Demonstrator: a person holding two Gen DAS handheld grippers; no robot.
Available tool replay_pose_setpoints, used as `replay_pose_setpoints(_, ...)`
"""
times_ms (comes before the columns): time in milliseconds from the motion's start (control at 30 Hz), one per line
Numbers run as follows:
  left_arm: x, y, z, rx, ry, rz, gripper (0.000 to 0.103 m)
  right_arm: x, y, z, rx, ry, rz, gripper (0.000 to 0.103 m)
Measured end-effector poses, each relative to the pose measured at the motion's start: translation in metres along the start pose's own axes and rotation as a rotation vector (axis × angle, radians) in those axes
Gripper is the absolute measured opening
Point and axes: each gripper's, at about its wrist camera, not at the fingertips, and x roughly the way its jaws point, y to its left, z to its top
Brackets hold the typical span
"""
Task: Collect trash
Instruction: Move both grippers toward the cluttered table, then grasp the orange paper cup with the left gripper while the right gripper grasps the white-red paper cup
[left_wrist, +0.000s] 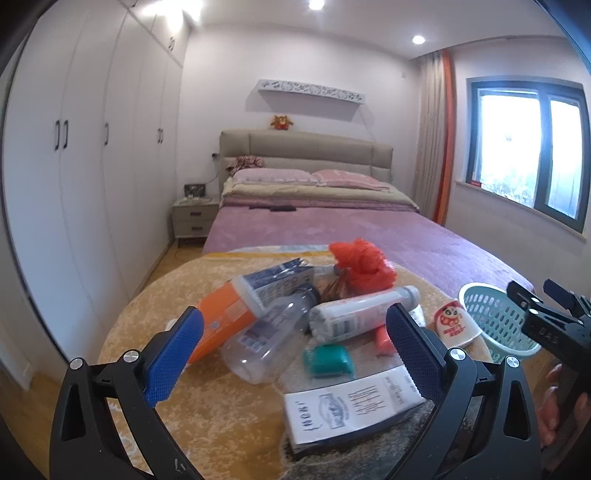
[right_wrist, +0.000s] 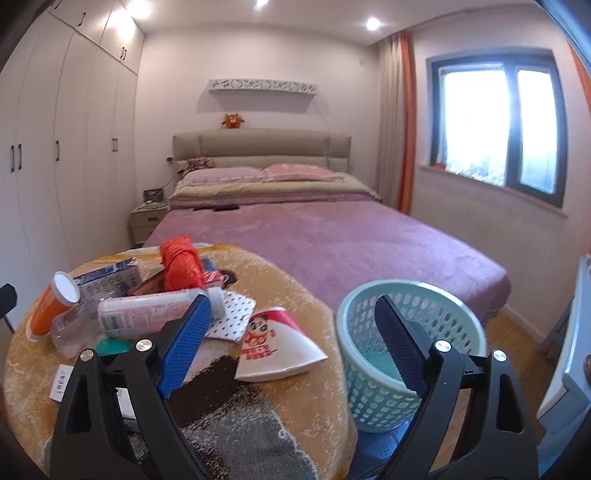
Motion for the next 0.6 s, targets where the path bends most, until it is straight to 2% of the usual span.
replay_pose_setpoints(100, 0.004, 0.018, 0.001, -0.037, 0.013, 0.011, 0.096, 0.004, -0.002, 0.000, 0.007, 0.016, 0.009, 0.085)
replay_pose_setpoints(167, 0.010, 0.028, 0.003, -0.040, 0.022, 0.022, 0.096, 0.007, -0.001, 0.000, -0.011, 0.024, 0.015, 0.077)
replay_pose_setpoints(233, 0.020, 0.041, 0.006, -0.040, 0.038, 0.035, 0.096, 0.011, 0.001, 0.000, -0.023, 0.035, 0.013, 0.063)
replay_pose_setpoints(300, 0.030, 0.051, 0.009, -0.034, 0.063, 0.034, 0.096, 0.016, -0.001, 0.000, -0.014, 0.054, 0.024, 0.059)
replay_pose_setpoints(367, 0.045, 0.063, 0.010, -0.013, 0.096, 0.056, 0.096, 0.021, -0.005, -0.002, 0.010, 0.079, 0.041, 0.059)
replay_pose_setpoints(500, 0.075, 0.091, 0.010, -0.026, 0.176, 0.011, 0.095, 0.031, -0.012, -0.005, 0.038, 0.117, 0.040, 0.059)
replay_pose_setpoints(600, 0.097, 0.115, 0.015, -0.054, 0.217, -0.059, 0.095, 0.036, -0.014, -0.007, 0.043, 0.141, 0.039, 0.059)
